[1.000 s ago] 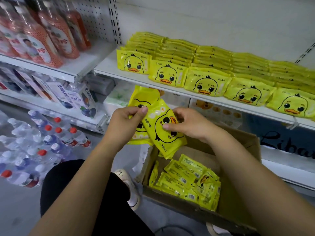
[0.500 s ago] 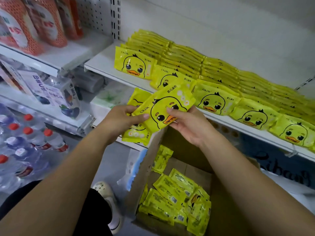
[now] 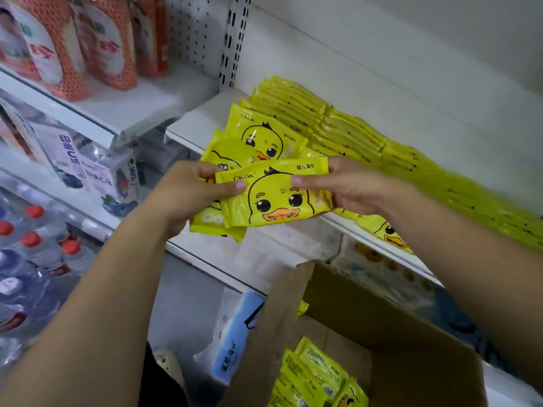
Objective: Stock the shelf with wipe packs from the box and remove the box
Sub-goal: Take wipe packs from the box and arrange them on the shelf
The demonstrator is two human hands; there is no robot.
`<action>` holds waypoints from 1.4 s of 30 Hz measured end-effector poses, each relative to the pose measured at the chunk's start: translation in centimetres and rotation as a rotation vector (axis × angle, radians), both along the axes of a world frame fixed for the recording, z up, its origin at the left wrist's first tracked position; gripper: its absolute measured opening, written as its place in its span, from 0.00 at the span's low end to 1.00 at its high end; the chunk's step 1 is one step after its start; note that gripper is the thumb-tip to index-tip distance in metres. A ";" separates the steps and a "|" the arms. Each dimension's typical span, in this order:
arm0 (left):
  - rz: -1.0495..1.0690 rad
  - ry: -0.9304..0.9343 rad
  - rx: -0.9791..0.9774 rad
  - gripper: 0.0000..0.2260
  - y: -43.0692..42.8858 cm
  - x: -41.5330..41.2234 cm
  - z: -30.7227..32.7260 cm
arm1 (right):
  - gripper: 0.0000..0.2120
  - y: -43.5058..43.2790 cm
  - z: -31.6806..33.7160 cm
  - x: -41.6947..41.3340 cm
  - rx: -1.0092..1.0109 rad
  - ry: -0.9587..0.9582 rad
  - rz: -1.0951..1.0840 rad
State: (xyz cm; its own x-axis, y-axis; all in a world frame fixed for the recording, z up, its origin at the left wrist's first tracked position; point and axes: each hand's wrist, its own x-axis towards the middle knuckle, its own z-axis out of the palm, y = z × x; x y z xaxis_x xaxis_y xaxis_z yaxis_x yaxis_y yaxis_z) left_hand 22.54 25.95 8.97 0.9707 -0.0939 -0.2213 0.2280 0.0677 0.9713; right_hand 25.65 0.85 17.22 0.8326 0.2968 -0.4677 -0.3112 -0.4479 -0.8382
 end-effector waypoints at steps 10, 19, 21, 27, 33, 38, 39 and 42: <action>0.715 -0.078 0.234 0.06 2.1 2.6 -2.0 | 0.14 3.8 -0.8 6.2 -0.106 -0.492 -0.234; 0.658 -0.067 0.216 0.03 1.6 2.5 -2.9 | 0.20 4.9 -7.0 7.0 -0.668 -0.940 -0.236; 0.623 -0.073 0.216 0.02 1.5 2.2 -2.8 | 0.21 4.3 -7.1 7.1 -0.764 -1.094 -0.155; 0.532 -0.141 0.133 0.10 1.3 1.5 -2.4 | 0.23 4.1 -6.9 7.6 -0.879 -1.121 -0.103; 0.440 -0.191 -0.032 0.19 1.1 0.9 -1.6 | 0.24 4.3 -6.0 6.2 -0.774 -1.170 -0.145; 0.166 -0.222 -0.191 0.24 0.0 -0.1 -0.6 | 0.17 5.1 -2.9 3.4 -0.291 -0.742 -0.173; 0.102 -0.243 -0.207 0.26 -0.4 -0.3 -0.4 | 0.20 5.1 -2.5 3.0 -0.233 -0.624 -0.156; -0.072 -0.240 -0.260 0.32 -2.0 -1.2 0.0 | 0.26 4.2 -2.0 1.9 -0.132 -0.410 -0.155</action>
State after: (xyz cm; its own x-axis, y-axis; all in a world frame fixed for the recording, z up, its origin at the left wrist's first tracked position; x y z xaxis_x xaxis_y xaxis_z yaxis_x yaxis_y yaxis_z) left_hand 21.30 23.96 8.94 0.9810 -0.1870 0.0522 0.0088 0.3112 0.9503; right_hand 27.59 5.08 15.26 0.9868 0.1137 -0.1157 -0.0376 -0.5334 -0.8450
